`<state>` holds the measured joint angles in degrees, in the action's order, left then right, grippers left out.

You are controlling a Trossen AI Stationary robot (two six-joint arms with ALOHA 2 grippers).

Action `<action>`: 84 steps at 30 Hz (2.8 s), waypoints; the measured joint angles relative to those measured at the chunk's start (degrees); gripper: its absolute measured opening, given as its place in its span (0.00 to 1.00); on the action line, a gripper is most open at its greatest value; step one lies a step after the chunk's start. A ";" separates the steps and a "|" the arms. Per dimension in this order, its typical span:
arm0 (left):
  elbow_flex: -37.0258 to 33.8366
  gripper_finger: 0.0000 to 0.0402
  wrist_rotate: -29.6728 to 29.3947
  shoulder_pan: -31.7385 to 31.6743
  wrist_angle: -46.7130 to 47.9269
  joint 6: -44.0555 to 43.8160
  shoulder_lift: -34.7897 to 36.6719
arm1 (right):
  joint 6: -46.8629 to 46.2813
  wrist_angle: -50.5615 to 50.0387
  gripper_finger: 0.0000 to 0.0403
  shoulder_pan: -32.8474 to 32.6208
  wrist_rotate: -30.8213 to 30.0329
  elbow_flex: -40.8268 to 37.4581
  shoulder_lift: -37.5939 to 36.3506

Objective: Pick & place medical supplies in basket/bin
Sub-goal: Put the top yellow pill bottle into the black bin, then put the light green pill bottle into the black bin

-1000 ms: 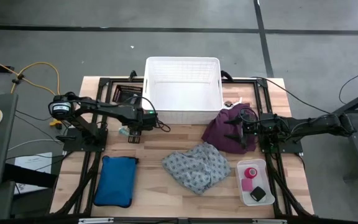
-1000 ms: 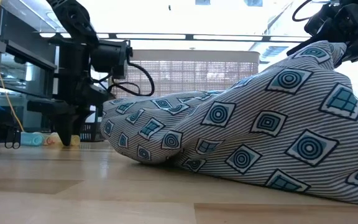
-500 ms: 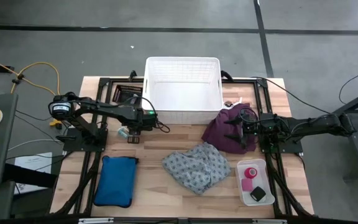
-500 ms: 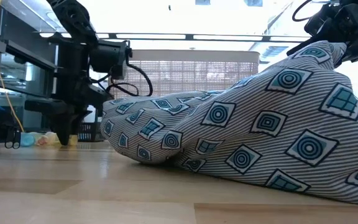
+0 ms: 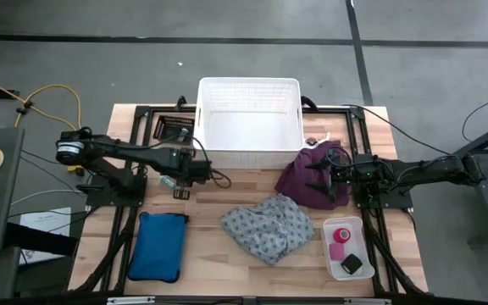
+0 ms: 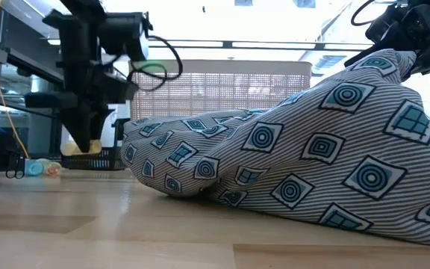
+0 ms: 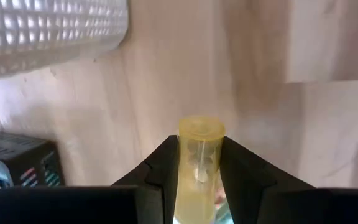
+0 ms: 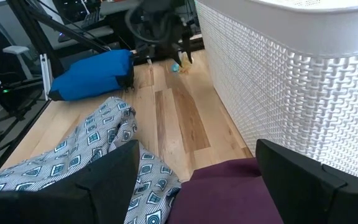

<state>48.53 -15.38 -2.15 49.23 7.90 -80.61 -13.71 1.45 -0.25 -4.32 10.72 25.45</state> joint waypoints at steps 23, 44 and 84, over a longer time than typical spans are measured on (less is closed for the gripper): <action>0.20 0.23 -9.58 1.84 9.02 -25.29 17.36 | 0.00 0.00 0.77 0.00 0.00 0.00 0.00; 0.20 0.23 -5.19 -34.55 2.63 -40.47 17.56 | 0.02 0.00 0.77 0.00 0.00 0.00 0.00; 0.20 0.39 2.84 -51.85 -16.28 -24.19 -0.56 | 0.01 0.00 0.77 0.00 0.00 0.00 0.00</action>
<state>48.73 -12.53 -54.00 32.95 -16.29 -81.17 -13.71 1.45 -0.25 -4.31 10.72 25.45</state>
